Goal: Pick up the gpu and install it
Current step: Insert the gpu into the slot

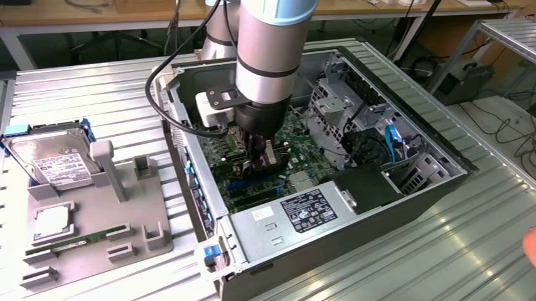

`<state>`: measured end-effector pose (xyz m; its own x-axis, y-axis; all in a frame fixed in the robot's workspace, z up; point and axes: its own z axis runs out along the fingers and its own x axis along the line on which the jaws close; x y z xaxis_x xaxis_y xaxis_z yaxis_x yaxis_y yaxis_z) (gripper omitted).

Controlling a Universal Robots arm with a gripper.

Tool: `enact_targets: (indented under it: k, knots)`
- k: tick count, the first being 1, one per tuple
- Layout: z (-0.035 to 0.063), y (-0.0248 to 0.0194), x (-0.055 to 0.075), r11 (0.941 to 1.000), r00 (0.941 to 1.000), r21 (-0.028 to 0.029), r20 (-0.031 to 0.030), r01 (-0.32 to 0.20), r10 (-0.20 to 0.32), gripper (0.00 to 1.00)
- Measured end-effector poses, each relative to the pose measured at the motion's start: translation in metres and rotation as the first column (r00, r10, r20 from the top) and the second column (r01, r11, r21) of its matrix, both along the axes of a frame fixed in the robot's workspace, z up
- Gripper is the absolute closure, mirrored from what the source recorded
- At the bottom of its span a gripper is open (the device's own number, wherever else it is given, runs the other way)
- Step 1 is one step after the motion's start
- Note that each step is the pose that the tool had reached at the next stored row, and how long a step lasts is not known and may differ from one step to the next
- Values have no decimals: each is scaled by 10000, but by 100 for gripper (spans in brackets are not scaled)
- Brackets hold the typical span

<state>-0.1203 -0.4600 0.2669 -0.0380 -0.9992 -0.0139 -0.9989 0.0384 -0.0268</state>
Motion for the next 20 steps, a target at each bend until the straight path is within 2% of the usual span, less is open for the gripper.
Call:
enact_targets:
  k: [7,16,20]
  knots:
    - [0,4,3,9999,9999,0,0,-133,133,74]
    - [0,33,35,9992,9992,1,0,-392,392,74]
    - [0,26,33,9992,9992,0,0,-406,406,74]
